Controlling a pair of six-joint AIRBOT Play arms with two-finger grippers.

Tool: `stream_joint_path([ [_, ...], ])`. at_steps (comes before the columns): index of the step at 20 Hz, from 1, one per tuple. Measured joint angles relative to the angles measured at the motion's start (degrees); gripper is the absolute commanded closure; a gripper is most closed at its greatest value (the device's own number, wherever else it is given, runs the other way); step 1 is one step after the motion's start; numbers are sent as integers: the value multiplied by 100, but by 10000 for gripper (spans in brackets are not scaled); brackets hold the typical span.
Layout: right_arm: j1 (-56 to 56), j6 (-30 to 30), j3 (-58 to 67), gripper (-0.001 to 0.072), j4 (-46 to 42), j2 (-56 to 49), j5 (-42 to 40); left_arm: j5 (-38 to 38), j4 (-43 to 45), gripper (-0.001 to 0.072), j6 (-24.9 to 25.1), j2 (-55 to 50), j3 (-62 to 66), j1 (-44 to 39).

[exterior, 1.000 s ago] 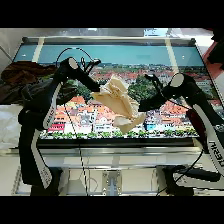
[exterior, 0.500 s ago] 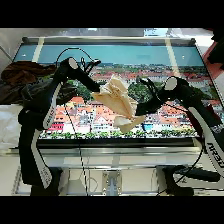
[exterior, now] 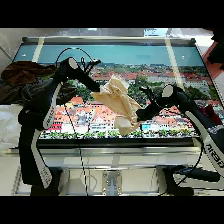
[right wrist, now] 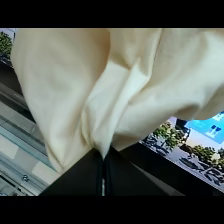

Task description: Fold the shirts.

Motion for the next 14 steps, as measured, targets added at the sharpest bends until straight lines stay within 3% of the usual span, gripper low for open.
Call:
stream_joint_path([
  [7,-323,195,717,684,-1357,538,339,170,595,695,-155,560,350,103],
  [14,-1069,315,2144,685,-2247,1840,750,-175,1405,695,-435,2457,407,201],
])
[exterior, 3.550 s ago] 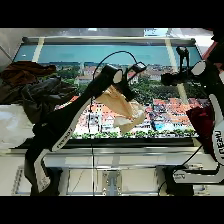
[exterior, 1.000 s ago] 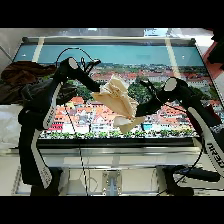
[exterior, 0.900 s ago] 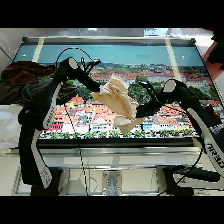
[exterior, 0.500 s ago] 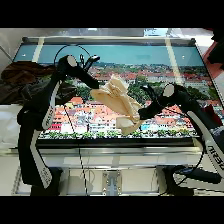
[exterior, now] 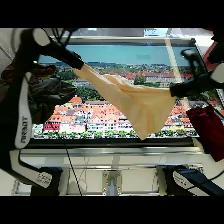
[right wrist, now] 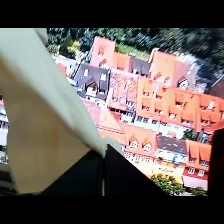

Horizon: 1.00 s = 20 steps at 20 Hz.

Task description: Fold the shirts.

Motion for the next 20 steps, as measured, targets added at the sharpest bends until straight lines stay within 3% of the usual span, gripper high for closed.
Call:
stream_joint_path([
  [7,-144,-4,1158,686,-175,586,-723,-863,-173,696,-546,1974,-76,9],
  [13,-160,24,1349,685,-157,-428,-1617,-1349,-452,696,-765,2415,-1635,9],
  [16,-160,85,1362,685,181,-1405,-1777,-422,-76,696,-890,2378,-3123,9],
  [20,-160,157,1346,685,710,-2669,-1880,1414,1370,696,-2188,1978,-4551,13],
])
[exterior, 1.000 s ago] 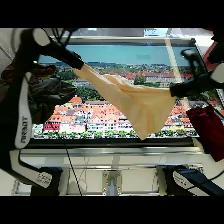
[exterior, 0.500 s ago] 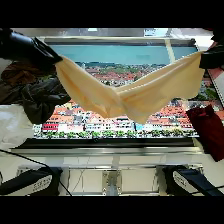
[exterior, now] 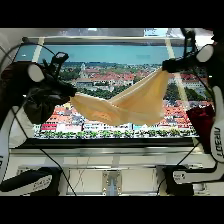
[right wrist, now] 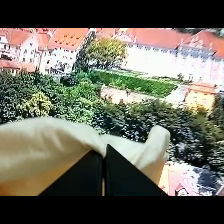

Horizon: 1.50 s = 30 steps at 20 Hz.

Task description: Fold the shirts.

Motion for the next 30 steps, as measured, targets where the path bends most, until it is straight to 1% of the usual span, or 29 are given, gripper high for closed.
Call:
stream_joint_path([
  [1,7,24,-13,685,68,-260,-2,402,387,696,-387,-146,-175,0],
  [2,17,55,-17,685,125,-516,-4,728,638,695,-658,-286,-289,0],
  [4,50,85,-28,685,197,-933,-28,1331,997,696,-1073,-557,-444,0],
  [6,90,116,-33,685,245,-1231,-122,1707,1193,696,-1355,-774,-525,0],
  [9,153,133,-35,680,289,-1508,-297,1985,1340,695,-1585,-1005,-577,0],
  [10,166,140,-35,626,293,-1558,-348,2039,1366,676,-1637,-1058,-586,0],
  [11,173,144,-35,463,304,-1593,-385,2079,1381,542,-1670,-1095,-590,0],
  [12,181,149,-33,377,310,-1617,-437,2151,1388,250,-1703,-1121,-588,0],
  [13,181,162,-33,377,315,-1639,-450,2186,1386,10,-1718,-1141,-564,0],
  [14,181,192,-33,377,313,-1648,-444,2227,1381,0,-1751,-1154,-498,0],
  [17,140,247,-26,377,197,-1602,-262,2186,1252,0,-1818,-1137,-68,0],
  [20,68,271,-26,377,-192,-1416,116,2017,798,0,-1829,-1040,525,0],
  [21,39,273,-26,376,-369,-1325,262,1932,511,-1,-1738,-1019,680,0],
  [23,-24,278,-26,376,-710,-1119,476,1626,-293,-1,-1368,-1008,879,-7],
  [24,-57,282,-26,377,-872,-1012,553,1373,-730,-1,-1154,-1032,940,-20],
  [26,-142,284,-24,376,-1167,-774,645,883,-1327,-1,-848,-1126,997,-125],
  [28,-238,284,-26,374,-1344,-562,710,636,-1635,-1,-634,-1259,957,-323],
  [30,-328,282,-24,368,-1453,-382,743,682,-1797,-1,-352,-1432,887,-625],
])
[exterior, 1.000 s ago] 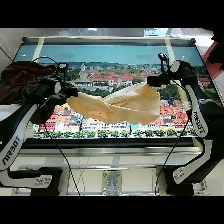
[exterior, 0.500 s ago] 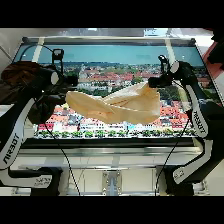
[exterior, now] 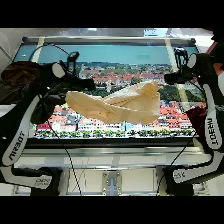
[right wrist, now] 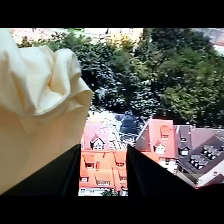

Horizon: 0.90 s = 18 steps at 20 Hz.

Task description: Fold the shirts.

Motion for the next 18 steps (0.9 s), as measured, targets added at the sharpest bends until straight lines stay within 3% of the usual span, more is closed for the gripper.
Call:
stream_joint_path([
  [4,-118,-105,0,368,-129,254,81,439,658,-1,634,-341,-57,-750],
  [10,-153,-332,-2,368,-155,378,260,507,2997,3,599,-503,-72,-1259],
  [13,-153,-363,-2,369,-37,389,208,428,3167,3,1353,-522,-72,-1305],
  [15,-153,-376,-2,368,127,396,179,249,3174,75,1659,-525,-72,-1320],
  [18,-153,-380,-2,368,297,396,192,-173,3362,111,1475,-527,-72,-1305],
])
